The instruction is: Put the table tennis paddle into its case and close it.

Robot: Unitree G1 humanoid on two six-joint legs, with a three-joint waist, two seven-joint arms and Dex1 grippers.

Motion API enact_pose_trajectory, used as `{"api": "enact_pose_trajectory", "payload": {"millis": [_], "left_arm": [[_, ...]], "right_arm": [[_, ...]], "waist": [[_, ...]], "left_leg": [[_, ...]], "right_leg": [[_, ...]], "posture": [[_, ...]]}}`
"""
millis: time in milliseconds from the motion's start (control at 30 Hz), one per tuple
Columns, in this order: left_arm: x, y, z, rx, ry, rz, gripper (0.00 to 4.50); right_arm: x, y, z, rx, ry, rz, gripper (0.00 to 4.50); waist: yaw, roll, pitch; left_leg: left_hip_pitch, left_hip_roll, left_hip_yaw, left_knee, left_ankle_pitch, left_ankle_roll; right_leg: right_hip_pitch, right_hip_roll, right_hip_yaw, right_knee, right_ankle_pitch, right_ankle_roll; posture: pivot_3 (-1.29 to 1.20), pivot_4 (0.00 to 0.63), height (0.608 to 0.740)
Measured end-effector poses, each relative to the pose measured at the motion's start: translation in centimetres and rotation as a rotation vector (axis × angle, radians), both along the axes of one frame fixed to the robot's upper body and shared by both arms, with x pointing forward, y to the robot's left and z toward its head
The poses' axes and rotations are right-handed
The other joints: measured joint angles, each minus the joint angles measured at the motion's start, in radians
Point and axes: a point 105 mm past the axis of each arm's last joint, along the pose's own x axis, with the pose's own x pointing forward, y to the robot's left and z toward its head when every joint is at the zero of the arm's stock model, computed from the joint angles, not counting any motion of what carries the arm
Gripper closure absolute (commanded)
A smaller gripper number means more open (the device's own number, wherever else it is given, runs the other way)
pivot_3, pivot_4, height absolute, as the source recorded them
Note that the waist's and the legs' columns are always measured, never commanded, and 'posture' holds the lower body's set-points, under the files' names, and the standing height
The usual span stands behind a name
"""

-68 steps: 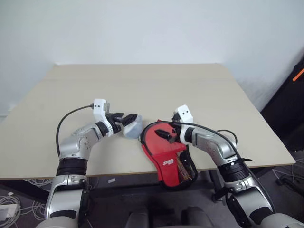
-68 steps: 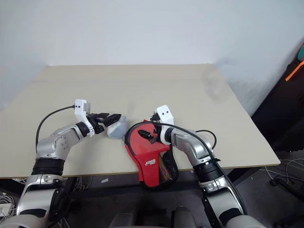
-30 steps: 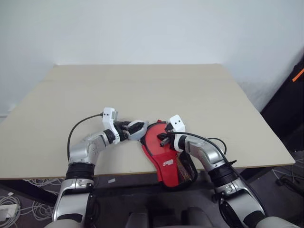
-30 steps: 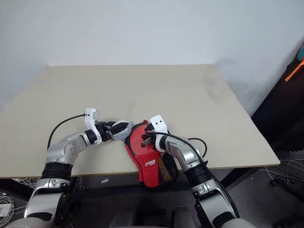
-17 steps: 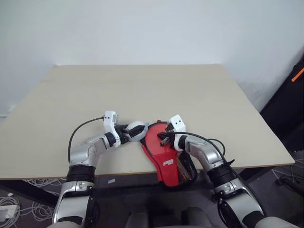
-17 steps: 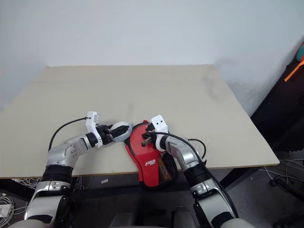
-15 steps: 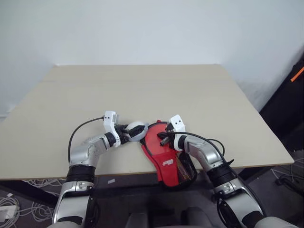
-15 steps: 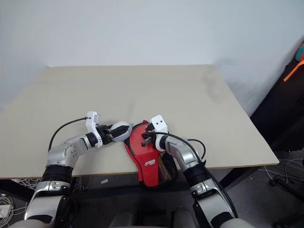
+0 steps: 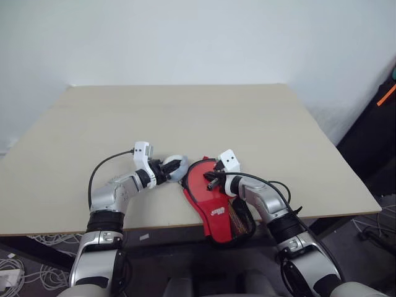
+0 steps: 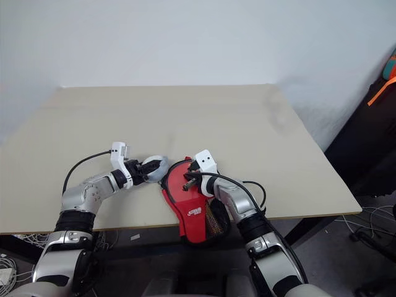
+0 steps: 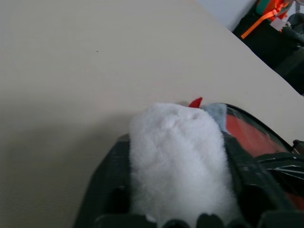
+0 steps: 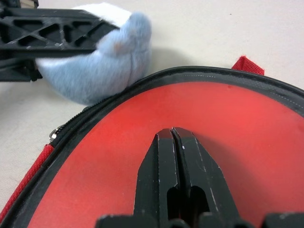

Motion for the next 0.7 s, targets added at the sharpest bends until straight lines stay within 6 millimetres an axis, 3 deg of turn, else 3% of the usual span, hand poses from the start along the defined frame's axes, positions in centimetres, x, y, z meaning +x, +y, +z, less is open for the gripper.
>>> {"api": "enact_pose_trajectory", "payload": {"millis": [100,333,500,700], "left_arm": [[0.2,0.1,0.1,0.0,0.001,0.008,3.92],[1.2,1.1,0.3,0.004,0.0,0.063,3.92],[3.0,2.5,1.8,0.02,-0.048,0.138,3.92],[4.2,2.5,2.5,0.032,-0.066,0.151,3.92]], "right_arm": [[0.0,0.0,0.0,-0.004,-0.001,0.001,4.5],[0.0,0.2,0.0,-0.003,-0.001,0.005,4.5],[0.0,0.3,0.0,-0.009,-0.004,0.012,4.5],[0.0,0.2,-0.1,-0.015,-0.005,0.015,4.5]], "waist": [[0.0,0.0,0.0],[0.0,0.0,0.0],[0.0,-0.001,0.0],[-0.002,-0.001,0.0]], "left_leg": [[0.0,0.0,0.0,0.0,0.0,0.0],[0.0,0.0,0.0,0.0,0.0,0.0],[0.0,0.0,0.0,0.001,0.0,0.0],[0.0,0.0,0.0,0.0,0.0,0.0]], "right_leg": [[0.0,0.0,0.0,0.0,0.0,0.0],[0.0,0.0,0.0,0.0,0.0,0.0],[0.0,0.0,0.0,0.0,0.0,0.0],[0.0,0.001,0.0,0.0,0.0,0.0]], "posture": [[0.0,0.0,0.74],[0.0,0.0,0.74],[0.0,0.0,0.74],[0.0,0.0,0.74]]}}
